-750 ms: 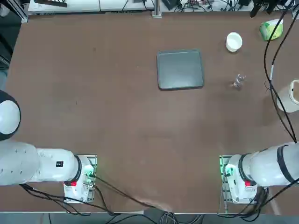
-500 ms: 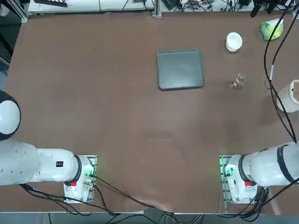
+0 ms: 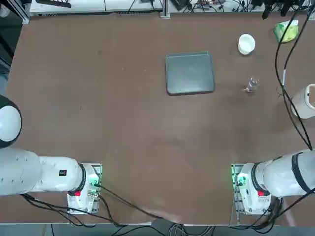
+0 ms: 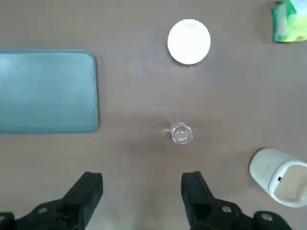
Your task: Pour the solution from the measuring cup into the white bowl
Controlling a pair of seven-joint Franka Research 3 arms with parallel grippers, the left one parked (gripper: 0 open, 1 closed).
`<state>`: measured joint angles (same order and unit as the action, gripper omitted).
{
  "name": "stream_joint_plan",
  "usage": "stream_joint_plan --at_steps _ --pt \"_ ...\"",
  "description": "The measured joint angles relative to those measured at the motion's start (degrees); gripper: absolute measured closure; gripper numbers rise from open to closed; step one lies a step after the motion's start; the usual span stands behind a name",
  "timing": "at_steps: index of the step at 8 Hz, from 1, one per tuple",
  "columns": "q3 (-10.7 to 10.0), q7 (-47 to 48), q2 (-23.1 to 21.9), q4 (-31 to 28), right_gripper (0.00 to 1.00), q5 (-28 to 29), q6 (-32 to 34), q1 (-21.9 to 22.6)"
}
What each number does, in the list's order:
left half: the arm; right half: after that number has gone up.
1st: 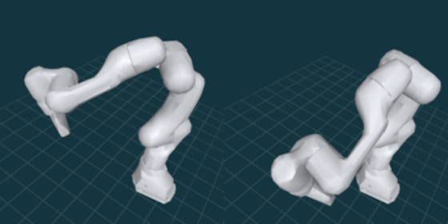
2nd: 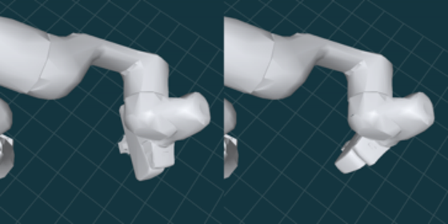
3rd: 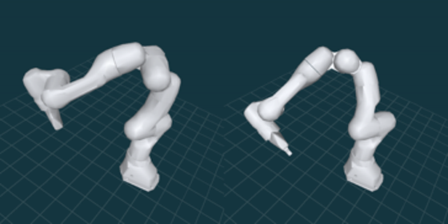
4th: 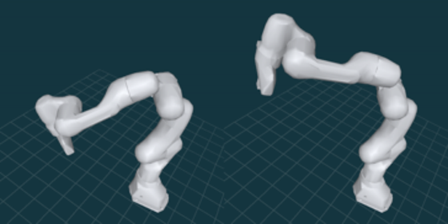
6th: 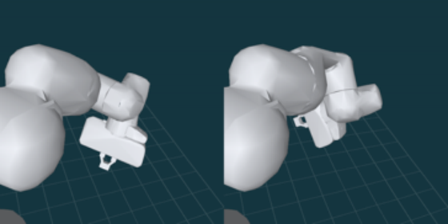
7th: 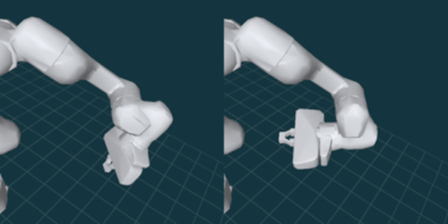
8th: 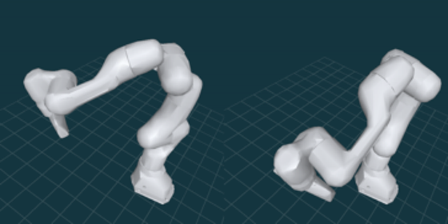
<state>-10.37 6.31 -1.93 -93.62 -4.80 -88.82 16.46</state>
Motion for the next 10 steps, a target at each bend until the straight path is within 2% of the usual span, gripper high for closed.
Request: stream_joint_plan --at_steps 3,7,10 --pt "0.5 18.2 3.0 -2.1 0.00 -5.0 -1.3 3.9" --pt "0.8 56.3 8.3 -15.2 0.00 -18.1 -10.0 15.4" --pt "0.8 83.5 16.2 -18.3 0.00 -24.5 -11.4 18.5"
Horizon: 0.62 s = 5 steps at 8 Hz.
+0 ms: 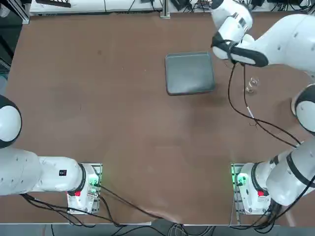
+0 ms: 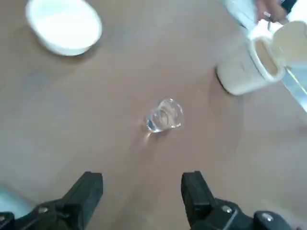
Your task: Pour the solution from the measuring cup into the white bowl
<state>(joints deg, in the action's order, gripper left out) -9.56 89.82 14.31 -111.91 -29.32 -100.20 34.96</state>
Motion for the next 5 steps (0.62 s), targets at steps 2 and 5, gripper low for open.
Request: stream_joint_plan --at_steps 2,5 --pt "-0.8 15.3 5.3 0.1 0.01 -0.5 0.0 -0.4" --pt "-1.7 35.3 10.7 0.1 0.04 -0.7 -0.1 -2.2"
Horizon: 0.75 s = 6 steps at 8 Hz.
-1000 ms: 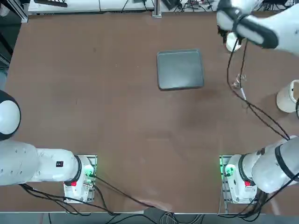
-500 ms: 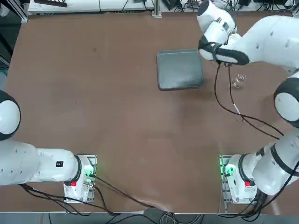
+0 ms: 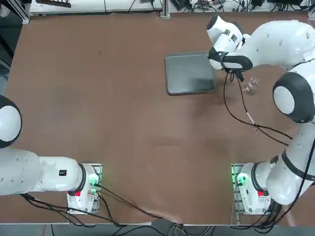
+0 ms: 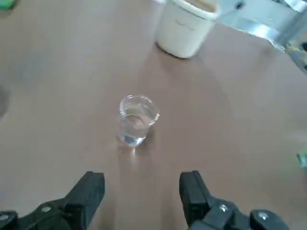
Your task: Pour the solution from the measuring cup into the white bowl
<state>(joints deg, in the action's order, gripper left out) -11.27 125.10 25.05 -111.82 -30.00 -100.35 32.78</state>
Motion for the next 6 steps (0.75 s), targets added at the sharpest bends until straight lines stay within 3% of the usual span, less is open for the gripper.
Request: stream_joint_plan --at_steps 3,6 --pt "-0.5 9.6 6.9 0.3 0.04 -2.7 -0.3 -1.4" --pt "-3.9 11.7 10.7 2.2 0.01 -3.8 -0.5 -1.6"
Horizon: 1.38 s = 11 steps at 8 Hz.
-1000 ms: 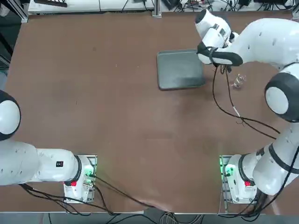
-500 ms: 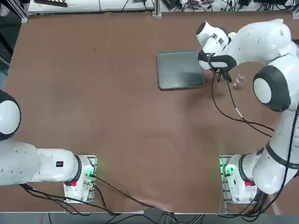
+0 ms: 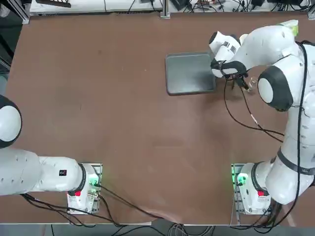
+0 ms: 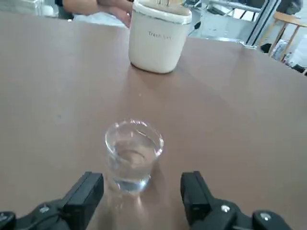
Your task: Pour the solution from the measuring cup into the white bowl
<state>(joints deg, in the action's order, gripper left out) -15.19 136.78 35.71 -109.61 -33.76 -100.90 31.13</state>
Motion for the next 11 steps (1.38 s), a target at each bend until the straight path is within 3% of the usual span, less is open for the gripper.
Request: stream_joint_plan --at_steps 11 --pt "-3.1 7.7 7.4 2.3 0.01 -1.6 -0.1 -0.5"
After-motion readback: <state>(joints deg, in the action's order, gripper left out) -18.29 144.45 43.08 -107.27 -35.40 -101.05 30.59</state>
